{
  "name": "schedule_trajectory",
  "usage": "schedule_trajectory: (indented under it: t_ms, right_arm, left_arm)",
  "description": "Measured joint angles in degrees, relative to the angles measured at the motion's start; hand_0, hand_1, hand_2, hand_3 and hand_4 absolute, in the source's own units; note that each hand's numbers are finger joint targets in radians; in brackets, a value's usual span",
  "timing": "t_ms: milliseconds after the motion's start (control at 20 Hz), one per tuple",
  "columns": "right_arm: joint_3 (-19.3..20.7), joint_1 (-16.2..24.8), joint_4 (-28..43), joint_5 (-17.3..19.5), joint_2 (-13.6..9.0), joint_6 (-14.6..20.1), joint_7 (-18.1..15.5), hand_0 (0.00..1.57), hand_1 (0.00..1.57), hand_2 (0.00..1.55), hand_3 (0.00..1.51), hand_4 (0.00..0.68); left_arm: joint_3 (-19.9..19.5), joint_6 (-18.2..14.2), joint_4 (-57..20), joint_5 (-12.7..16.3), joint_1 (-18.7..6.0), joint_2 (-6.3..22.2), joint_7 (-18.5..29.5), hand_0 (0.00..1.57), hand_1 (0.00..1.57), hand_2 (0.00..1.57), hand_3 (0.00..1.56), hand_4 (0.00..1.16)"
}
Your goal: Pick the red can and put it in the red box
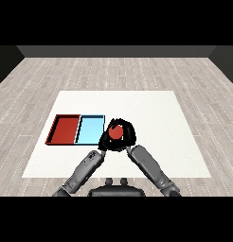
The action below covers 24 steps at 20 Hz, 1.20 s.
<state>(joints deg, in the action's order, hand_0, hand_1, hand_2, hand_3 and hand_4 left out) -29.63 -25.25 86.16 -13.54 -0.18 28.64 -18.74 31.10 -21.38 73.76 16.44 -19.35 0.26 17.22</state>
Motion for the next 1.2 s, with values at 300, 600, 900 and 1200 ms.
schedule_trajectory:
  t_ms: [300,600,900,1200]
  right_arm:
    - [-1.05,-0.03,-0.2,-0.15,-0.49,1.35,-1.09,1.5,1.5,1.45,1.39,0.653]
    - [-2.38,-0.1,-1.28,-1.62,-0.55,2.54,-2.71,1.48,1.48,1.44,1.39,0.642]
    - [-1.09,-0.39,-0.33,-2.19,-0.23,1.49,-1.37,1.25,1.25,1.25,1.16,0.0]
    - [-1.33,-0.31,-0.49,0.89,0.01,1.38,3.46,0.0,0.0,0.0,0.0,0.0]
  left_arm:
    - [1.15,-7.23,-2.37,4.03,-1.89,0.28,0.98,1.57,1.57,1.57,1.48,1.12]
    - [0.9,-9.73,-3.98,5.12,-2.99,0.85,1.77,1.57,1.57,1.55,1.47,1.14]
    - [0.46,-11.53,-4.51,5.49,-3.34,0.4,6.06,1.57,1.57,1.57,1.5,1.15]
    - [-0.11,-11.37,-4.49,5.76,-2.28,0.21,9.31,1.57,1.57,1.57,1.51,1.15]
